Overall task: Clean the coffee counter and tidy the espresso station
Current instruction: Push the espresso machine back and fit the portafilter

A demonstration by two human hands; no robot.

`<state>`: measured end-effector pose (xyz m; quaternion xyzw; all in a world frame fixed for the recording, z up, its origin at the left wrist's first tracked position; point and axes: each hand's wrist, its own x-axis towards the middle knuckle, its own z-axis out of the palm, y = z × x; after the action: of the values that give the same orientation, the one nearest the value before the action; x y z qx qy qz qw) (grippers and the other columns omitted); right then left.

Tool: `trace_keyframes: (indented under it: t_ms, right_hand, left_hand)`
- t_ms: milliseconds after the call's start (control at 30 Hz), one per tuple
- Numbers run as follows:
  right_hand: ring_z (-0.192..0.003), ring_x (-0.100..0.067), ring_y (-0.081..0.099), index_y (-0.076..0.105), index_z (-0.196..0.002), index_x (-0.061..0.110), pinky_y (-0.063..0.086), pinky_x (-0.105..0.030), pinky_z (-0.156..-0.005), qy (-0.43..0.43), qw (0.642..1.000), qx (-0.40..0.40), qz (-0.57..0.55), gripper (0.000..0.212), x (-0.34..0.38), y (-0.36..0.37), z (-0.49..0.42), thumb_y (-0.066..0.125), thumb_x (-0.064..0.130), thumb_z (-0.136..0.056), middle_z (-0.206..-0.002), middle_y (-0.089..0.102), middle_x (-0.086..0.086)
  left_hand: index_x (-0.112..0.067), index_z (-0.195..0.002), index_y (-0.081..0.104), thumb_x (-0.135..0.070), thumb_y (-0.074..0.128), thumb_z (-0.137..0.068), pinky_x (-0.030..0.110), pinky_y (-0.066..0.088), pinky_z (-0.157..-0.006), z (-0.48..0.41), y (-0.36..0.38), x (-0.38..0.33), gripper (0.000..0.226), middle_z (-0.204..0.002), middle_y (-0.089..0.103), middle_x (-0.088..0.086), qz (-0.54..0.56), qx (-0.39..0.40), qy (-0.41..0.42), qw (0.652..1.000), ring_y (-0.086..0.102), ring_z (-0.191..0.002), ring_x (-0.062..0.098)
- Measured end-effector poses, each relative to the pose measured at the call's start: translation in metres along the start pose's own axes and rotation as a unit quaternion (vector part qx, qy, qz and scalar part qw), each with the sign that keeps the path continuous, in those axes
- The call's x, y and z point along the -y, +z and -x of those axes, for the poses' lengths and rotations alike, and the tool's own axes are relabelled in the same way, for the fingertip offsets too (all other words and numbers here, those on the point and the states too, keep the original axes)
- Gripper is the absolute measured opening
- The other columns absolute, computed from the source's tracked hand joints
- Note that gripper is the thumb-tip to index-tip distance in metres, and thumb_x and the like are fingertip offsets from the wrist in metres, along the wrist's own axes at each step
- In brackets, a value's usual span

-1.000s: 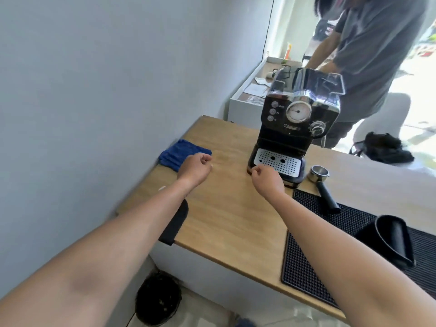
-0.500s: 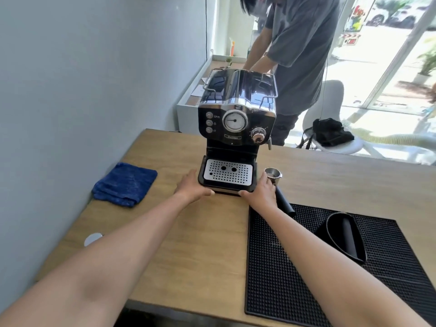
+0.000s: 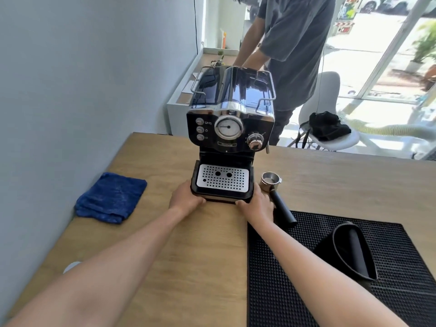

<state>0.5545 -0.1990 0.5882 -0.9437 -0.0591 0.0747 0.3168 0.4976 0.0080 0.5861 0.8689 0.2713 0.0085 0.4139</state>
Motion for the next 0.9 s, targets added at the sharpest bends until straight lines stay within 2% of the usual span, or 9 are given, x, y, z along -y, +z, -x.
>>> trace_keyframes:
  t_ms: [167,300,433,533,667,900]
  right_hand:
    - [-0.117,-0.029,0.054,0.042,-0.128,0.029,0.046,-0.043,-0.096,0.027,0.999,0.002,-0.046,0.060,0.009,-0.002,-0.011,0.073,0.036,-0.077,-0.117,0.064,-0.005]
    - [-0.112,-0.028,0.057,0.047,-0.123,0.030,0.044,-0.035,-0.081,0.041,0.997,0.008,-0.071,0.054,0.017,-0.007,-0.029,0.074,0.032,-0.076,-0.113,0.066,-0.003]
    - [-0.114,-0.026,0.058,0.046,-0.133,0.028,0.044,-0.036,-0.089,0.050,0.995,0.004,-0.087,0.060,0.020,-0.011,-0.039,0.073,0.024,-0.080,-0.119,0.065,-0.001]
    - [-0.113,-0.024,0.059,0.047,-0.133,0.026,0.044,-0.033,-0.090,0.055,0.994,0.006,-0.093,0.061,0.019,-0.007,-0.042,0.075,0.021,-0.079,-0.119,0.066,0.000]
    - [-0.111,-0.023,0.059,0.048,-0.129,0.030,0.047,-0.036,-0.089,0.068,0.993,-0.007,-0.093,0.060,0.016,0.002,-0.042,0.076,0.024,-0.076,-0.115,0.065,-0.001]
    - [-0.122,-0.027,0.050,0.044,-0.134,0.025,0.045,-0.041,-0.098,0.035,0.999,0.006,-0.042,0.064,0.015,0.002,-0.044,0.075,0.030,-0.078,-0.123,0.060,-0.004]
  left_hand:
    - [-0.023,-0.122,0.062,-0.026,0.082,-0.070,0.042,0.051,-0.095,-0.015,-0.007,-0.001,0.056,-0.118,0.067,-0.001,0.022,-0.003,0.023,0.999,0.062,-0.110,0.022]
    - [-0.023,-0.128,0.061,-0.031,0.083,-0.072,0.041,0.050,-0.098,-0.034,-0.010,-0.005,0.061,-0.122,0.068,-0.003,0.036,0.015,0.021,0.999,0.063,-0.111,0.021]
    - [-0.024,-0.129,0.061,-0.034,0.080,-0.075,0.041,0.049,-0.100,-0.047,-0.007,-0.005,0.058,-0.126,0.067,-0.002,0.028,0.023,0.026,0.999,0.063,-0.113,0.021]
    - [-0.022,-0.125,0.063,-0.031,0.081,-0.075,0.037,0.050,-0.097,-0.055,-0.004,-0.003,0.054,-0.121,0.068,-0.002,0.027,0.031,0.029,0.999,0.063,-0.111,0.020]
    - [-0.026,-0.122,0.062,-0.043,0.080,-0.067,0.042,0.051,-0.098,-0.063,0.001,0.004,0.060,-0.117,0.069,-0.003,0.025,0.039,0.033,0.998,0.063,-0.112,0.019]
    - [-0.024,-0.128,0.059,-0.043,0.077,-0.077,0.042,0.048,-0.100,-0.060,0.005,0.004,0.058,-0.124,0.064,0.000,0.007,0.014,0.037,0.999,0.056,-0.120,0.022]
